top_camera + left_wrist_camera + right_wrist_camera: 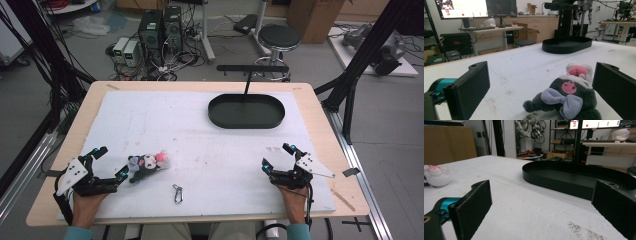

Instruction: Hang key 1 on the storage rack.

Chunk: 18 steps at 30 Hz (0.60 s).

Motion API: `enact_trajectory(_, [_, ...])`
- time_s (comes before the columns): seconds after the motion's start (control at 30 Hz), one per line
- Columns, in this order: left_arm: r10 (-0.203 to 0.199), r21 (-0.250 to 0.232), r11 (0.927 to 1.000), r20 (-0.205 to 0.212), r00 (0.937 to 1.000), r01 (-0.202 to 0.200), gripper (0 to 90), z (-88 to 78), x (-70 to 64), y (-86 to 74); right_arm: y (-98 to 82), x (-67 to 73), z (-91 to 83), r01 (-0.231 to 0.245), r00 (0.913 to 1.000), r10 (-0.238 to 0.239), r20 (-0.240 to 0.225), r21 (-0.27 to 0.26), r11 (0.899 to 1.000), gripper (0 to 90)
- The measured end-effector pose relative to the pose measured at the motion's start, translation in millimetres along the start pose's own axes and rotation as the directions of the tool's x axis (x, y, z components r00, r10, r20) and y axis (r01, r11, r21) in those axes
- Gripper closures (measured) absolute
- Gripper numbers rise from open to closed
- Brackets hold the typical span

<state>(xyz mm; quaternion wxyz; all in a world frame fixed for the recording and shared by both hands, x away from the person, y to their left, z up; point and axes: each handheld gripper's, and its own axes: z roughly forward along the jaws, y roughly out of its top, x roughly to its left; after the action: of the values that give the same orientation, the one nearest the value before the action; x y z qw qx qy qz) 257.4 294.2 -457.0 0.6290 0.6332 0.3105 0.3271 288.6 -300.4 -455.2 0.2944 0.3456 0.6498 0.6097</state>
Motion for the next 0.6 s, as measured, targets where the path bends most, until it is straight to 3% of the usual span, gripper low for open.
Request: enact_trajectory(0.6, [0.001, 0.008, 1.0, 0.016, 0.9999, -0.001, 1.7, 0.6, 0.8, 0.6, 0.1, 0.3, 0.2, 0.005, 1.0, -0.005, -0.002, 0.004, 1.0, 2.3])
